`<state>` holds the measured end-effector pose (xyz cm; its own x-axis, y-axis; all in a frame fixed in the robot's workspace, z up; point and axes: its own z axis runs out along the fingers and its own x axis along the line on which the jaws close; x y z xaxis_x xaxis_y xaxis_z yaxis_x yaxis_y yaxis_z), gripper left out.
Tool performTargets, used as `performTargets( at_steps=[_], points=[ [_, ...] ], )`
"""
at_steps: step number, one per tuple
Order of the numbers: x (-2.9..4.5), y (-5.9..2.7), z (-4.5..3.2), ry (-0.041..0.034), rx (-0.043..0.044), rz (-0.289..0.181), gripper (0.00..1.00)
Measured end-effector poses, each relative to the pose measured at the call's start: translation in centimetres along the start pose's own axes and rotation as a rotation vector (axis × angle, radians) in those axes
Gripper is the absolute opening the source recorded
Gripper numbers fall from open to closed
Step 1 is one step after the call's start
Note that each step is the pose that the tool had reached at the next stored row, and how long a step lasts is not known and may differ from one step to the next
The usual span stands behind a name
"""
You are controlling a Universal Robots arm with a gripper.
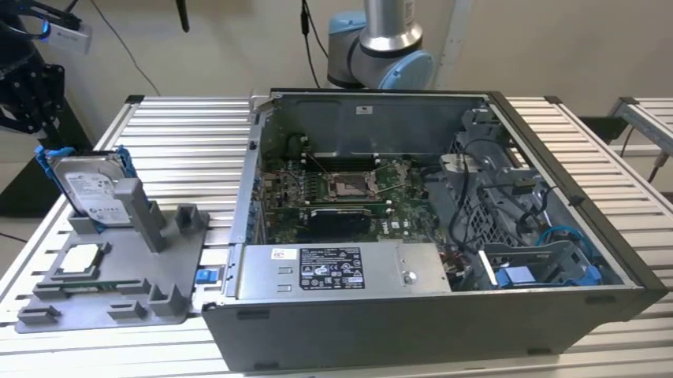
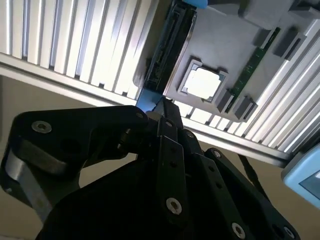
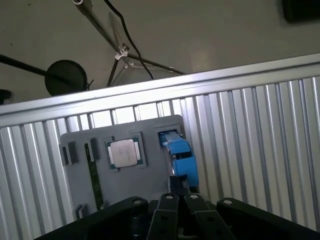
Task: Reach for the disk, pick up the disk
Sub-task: 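Pick up the disk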
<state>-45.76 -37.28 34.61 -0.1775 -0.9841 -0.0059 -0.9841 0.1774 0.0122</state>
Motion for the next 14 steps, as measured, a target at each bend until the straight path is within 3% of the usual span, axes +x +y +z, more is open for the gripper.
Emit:
performTargets(
  at_steps=[2,3,9,14],
  points=[
    [0.0,0.0,0.0,0.0,0.0,-0.001,0.0],
    [-0.01,0.0,0.0,0.0,0.0001,-0.001,1.0],
    [-0.03,0.0,0.02,-0.0001,0.0001,-0.003,1.0],
    [-0.59,0.1,0.25,0.0,0.0,-0.003,1.0]
  ],
)
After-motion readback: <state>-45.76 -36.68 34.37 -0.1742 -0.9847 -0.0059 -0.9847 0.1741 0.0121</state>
